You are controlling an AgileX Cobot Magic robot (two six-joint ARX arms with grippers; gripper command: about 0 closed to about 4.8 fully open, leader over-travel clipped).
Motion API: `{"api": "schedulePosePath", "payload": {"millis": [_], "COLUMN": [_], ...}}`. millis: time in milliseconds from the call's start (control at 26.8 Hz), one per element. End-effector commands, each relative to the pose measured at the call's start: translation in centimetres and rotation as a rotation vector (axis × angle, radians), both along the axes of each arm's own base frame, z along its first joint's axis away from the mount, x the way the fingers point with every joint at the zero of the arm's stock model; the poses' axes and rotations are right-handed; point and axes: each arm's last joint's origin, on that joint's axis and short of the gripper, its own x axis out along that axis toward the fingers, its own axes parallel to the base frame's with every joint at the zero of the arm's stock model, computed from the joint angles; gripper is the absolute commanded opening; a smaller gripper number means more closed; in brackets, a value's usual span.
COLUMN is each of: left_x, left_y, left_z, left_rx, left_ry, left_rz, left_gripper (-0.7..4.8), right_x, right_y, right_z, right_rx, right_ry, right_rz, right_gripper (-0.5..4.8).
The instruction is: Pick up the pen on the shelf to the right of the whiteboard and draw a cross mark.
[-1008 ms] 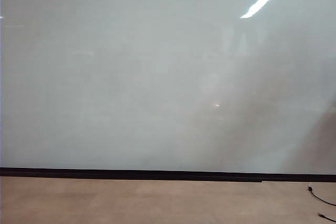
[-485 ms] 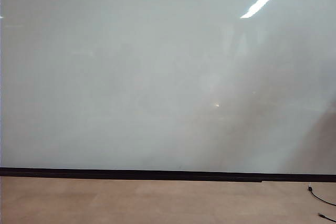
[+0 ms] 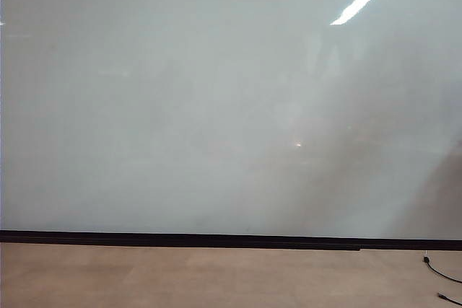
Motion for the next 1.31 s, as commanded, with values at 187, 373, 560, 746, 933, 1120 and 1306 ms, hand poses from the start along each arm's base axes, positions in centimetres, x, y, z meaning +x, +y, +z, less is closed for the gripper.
{"api": "schedulePosePath", "payload": {"millis": [187, 373, 560, 746, 933, 1120, 1306], "left_x": [0.0, 0.0, 0.0, 0.0, 0.0, 0.0, 0.0], "left_y": [0.0, 0.0, 0.0, 0.0, 0.0, 0.0, 0.0], "left_z": [0.2, 0.2, 0.2, 0.2, 0.2, 0.2, 0.2], "left_rx": [0.003, 0.003, 0.003, 0.003, 0.003, 0.004, 0.004], "left_ry": [-0.011, -0.011, -0.011, -0.011, -0.011, -0.010, -0.011], "left_rz": [-0.004, -0.004, -0.004, -0.004, -0.004, -0.003, -0.004], "left_gripper": [-0.04, -0.05, -0.05, -0.05, -0.05, -0.04, -0.04], "right_x": [0.0, -0.3, -0.9, -3.0, -6.5, -11.1, -12.3], "right_y": [-0.1, -0.5, -1.2, 0.5, 5.6, 13.3, 19.1], "right_z": [0.5, 1.0, 1.2, 3.0, 3.7, 3.3, 3.7], "right_rx": [-0.016, -0.038, -0.034, -0.022, 0.087, 0.166, 0.198], "right_ry": [-0.022, -0.038, -0.044, -0.080, -0.097, -0.110, -0.117], "right_rz": [0.001, -0.031, -0.140, -0.350, -0.476, -0.345, -0.014], "right_gripper": [-0.09, -0.09, -0.09, -0.09, -0.09, -0.09, -0.09]}}
